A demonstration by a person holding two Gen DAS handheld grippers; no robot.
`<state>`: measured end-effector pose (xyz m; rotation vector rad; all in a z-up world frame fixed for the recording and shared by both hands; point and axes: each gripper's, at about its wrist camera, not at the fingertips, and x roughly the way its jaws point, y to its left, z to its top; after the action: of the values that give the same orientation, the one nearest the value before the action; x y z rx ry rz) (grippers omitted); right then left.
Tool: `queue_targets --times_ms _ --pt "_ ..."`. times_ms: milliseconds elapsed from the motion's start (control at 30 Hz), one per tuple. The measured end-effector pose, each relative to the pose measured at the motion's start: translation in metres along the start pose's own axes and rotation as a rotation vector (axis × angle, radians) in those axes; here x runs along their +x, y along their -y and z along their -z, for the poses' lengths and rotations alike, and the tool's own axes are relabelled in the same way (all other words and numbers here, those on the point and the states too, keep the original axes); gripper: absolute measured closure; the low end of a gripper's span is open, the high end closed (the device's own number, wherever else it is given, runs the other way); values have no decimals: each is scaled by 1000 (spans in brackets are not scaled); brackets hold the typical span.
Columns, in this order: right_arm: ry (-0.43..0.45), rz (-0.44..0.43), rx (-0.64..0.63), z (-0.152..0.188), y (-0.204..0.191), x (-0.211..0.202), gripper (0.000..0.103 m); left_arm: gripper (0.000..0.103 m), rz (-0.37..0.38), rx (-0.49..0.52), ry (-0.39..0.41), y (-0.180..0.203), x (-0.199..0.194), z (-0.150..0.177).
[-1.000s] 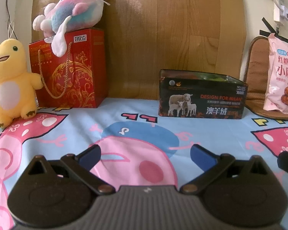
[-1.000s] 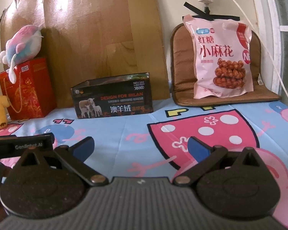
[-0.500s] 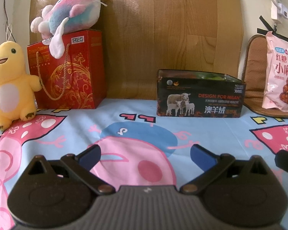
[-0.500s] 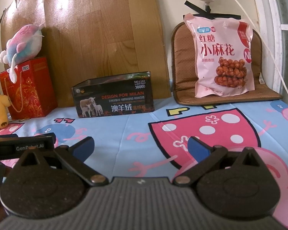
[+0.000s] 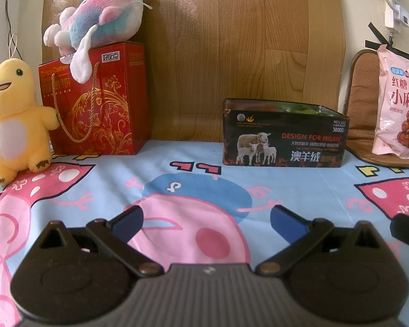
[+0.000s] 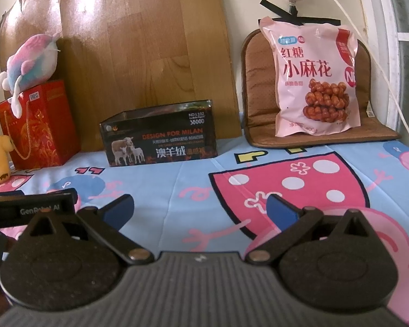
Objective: Organize snacks
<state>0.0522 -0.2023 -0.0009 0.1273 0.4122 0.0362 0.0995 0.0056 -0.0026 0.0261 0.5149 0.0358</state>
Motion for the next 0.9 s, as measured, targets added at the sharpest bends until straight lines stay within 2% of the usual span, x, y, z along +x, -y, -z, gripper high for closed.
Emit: queue_targets --times_ms 900 --pt "4 -16 26 0 2 0 0 0 -3 2 -1 0 0 0"
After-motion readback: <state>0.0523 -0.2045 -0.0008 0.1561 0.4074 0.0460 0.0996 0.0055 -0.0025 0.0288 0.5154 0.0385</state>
